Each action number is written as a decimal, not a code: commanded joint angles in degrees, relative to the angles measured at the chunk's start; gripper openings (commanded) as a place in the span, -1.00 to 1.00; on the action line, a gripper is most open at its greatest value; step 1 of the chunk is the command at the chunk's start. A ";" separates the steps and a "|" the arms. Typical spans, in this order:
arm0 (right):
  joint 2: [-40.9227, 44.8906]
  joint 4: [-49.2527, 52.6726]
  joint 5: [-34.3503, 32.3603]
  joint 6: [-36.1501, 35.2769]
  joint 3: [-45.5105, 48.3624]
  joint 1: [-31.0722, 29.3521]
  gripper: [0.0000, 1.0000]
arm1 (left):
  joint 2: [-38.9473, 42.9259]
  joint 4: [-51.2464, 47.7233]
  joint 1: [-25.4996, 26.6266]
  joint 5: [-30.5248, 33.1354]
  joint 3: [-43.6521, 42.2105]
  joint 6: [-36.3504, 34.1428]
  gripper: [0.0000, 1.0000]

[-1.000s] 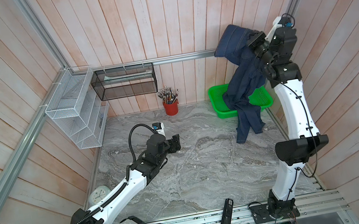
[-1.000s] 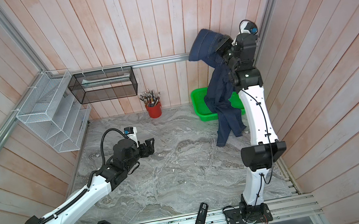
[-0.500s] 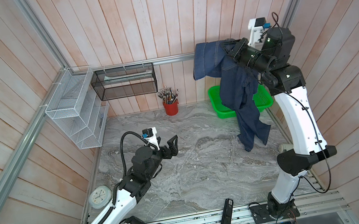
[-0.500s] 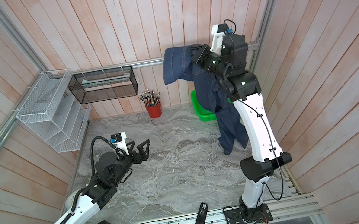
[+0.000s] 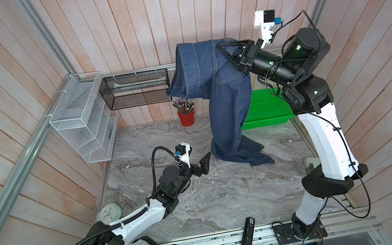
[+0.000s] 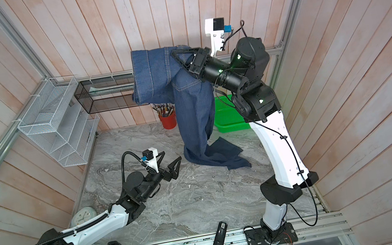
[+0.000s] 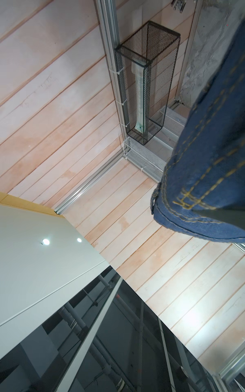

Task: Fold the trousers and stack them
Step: 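Lift the jeans with the right gripper while the left gripper approaches the legs, then lower the jeans with the right gripper while the left gripper grasps a leg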

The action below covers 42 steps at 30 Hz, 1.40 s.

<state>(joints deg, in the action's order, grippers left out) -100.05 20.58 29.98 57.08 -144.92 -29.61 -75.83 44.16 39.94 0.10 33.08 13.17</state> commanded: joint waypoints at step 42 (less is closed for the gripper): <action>19.92 -49.13 -1.90 24.71 67.86 12.29 -0.89 | 18.72 -30.52 -26.58 -6.01 15.52 -12.55 -1.00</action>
<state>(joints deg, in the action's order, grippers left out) -82.63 -15.55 30.55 73.73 -83.24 -17.74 -58.22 21.85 16.71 -8.45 44.84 6.09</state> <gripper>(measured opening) 0.054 0.055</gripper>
